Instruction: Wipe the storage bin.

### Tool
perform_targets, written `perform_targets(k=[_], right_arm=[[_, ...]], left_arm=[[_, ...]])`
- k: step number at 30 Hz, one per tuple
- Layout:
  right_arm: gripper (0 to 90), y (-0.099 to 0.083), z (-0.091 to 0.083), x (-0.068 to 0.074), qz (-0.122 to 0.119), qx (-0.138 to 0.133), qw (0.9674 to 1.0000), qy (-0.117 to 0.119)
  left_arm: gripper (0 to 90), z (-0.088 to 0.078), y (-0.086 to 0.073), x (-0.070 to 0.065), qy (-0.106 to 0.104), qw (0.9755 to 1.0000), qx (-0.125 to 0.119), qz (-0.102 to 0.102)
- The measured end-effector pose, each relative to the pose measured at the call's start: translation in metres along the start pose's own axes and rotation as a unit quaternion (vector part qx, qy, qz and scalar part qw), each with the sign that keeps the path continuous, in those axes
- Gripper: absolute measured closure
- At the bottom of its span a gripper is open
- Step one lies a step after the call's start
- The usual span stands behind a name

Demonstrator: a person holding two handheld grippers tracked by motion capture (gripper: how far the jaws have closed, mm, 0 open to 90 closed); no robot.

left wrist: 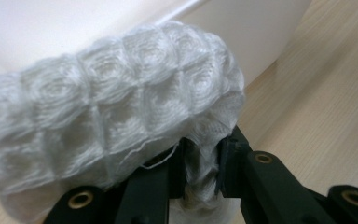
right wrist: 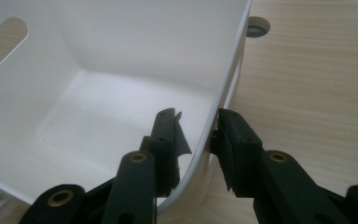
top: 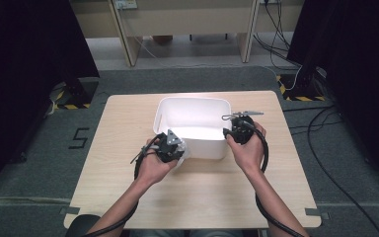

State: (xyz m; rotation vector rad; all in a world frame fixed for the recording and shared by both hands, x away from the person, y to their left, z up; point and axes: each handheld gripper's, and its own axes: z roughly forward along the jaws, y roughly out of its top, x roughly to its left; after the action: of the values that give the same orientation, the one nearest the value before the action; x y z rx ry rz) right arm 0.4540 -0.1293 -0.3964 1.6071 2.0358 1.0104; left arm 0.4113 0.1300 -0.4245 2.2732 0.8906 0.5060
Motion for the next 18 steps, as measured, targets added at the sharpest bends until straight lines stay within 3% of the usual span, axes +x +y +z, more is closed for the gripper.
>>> perform_targets(k=[18], right_arm=[[68.9, 0.000, 0.000, 0.000, 0.003, 0.000, 1.0000, 0.000]], left_arm=[[76.3, 0.015, -0.008, -0.003, -0.002, 0.9999, 0.016, 0.000]])
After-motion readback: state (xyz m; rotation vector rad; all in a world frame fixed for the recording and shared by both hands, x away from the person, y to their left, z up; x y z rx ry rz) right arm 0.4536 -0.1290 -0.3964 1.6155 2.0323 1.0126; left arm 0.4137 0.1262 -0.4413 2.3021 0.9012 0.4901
